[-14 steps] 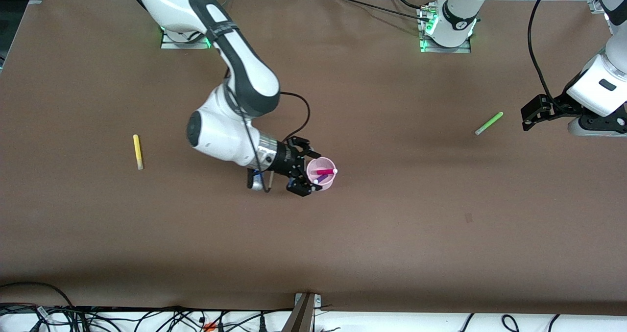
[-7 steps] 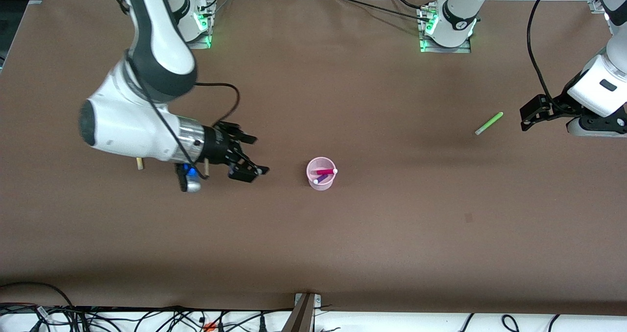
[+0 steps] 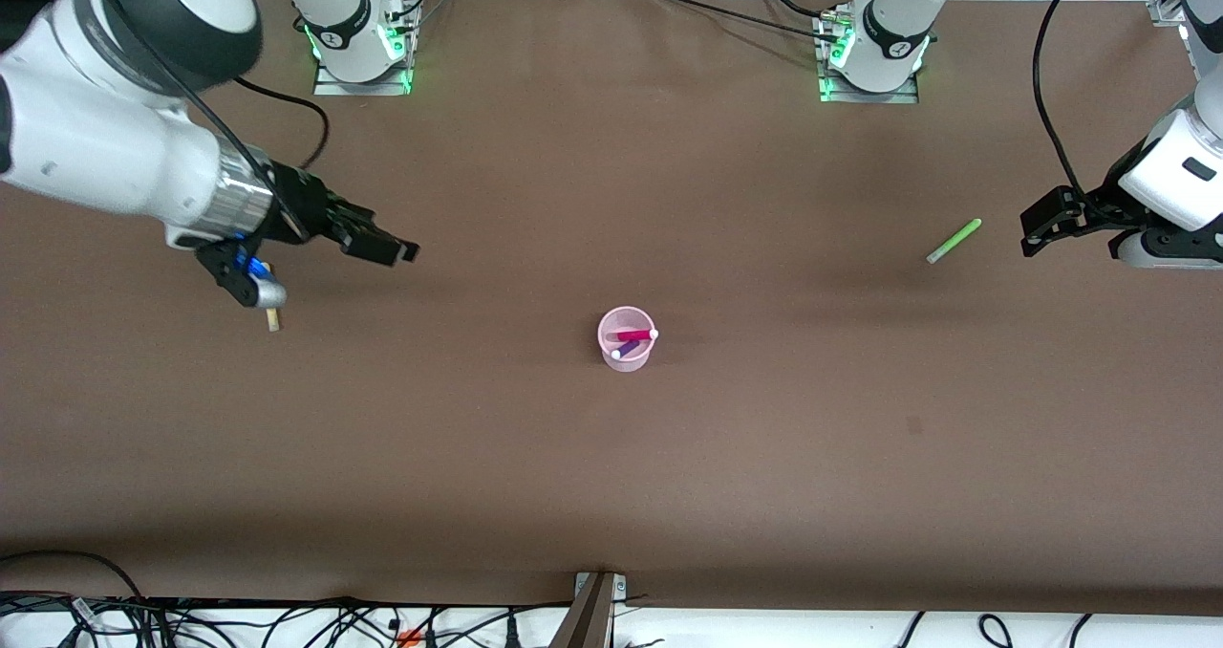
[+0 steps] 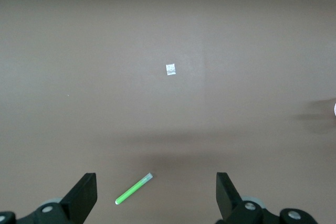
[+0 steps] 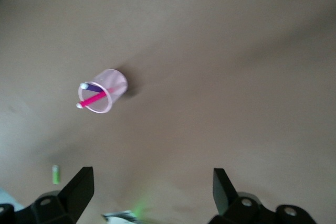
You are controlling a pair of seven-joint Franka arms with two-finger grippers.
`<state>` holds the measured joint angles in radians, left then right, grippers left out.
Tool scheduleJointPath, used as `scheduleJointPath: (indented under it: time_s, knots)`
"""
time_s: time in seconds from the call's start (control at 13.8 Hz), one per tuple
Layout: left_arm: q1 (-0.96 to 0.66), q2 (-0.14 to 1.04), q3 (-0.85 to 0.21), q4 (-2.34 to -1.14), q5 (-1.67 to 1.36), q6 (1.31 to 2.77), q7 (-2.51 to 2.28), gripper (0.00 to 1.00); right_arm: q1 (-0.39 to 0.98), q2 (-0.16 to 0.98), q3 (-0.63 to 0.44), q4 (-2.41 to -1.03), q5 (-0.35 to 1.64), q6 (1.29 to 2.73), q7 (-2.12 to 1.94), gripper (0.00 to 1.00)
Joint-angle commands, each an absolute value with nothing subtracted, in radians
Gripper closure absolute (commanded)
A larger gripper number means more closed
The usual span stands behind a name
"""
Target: Organize pens into pink holder with both arms
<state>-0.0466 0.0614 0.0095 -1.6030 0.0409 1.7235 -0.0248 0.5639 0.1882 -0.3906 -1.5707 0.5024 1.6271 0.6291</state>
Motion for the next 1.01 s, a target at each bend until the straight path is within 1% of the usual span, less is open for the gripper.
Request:
scheduleJointPath:
  time_s: [0.0, 0.07, 0.14, 0.29, 0.36, 0.58, 0.72, 0.94]
  knots:
    - [-0.018, 0.071, 0.006, -1.582, 0.02, 1.687, -0.014, 0.0, 0.453, 0.094, -0.373, -1.637, 0.399, 1.53, 0.391, 0.0]
    - [-0.015, 0.071, 0.005, -1.58, 0.02, 1.686, -0.014, 0.0, 0.401, 0.074, -0.353, -1.637, 0.341, 1.508, 0.276, 0.0]
    - [-0.015, 0.071, 0.003, -1.58, 0.021, 1.684, -0.015, 0.0, 0.349, 0.061, -0.309, -1.637, 0.265, 1.505, 0.19, 0.0]
    - [-0.028, 0.069, -0.005, -1.574, 0.023, 1.684, -0.031, 0.0, 0.191, 0.034, -0.163, -1.637, 0.165, 1.505, 0.042, 0.0]
    - [-0.029, 0.068, -0.006, -1.574, 0.023, 1.678, -0.032, 0.0, 0.151, 0.026, -0.129, -1.637, 0.128, 1.505, -0.01, 0.0]
    - [-0.025, 0.069, -0.005, -1.574, 0.023, 1.664, -0.031, 0.0, 0.141, 0.026, -0.123, -1.611, 0.039, 1.502, -0.139, 0.0]
    - [-0.023, 0.068, -0.005, -1.574, 0.021, 1.663, -0.029, 0.0, 0.141, 0.043, -0.127, -1.576, 0.041, 1.486, -0.169, 0.0]
    - [-0.028, 0.068, -0.005, -1.571, 0.023, 1.664, -0.032, 0.0, 0.15, 0.049, -0.123, -1.569, 0.035, 1.488, -0.166, 0.0]
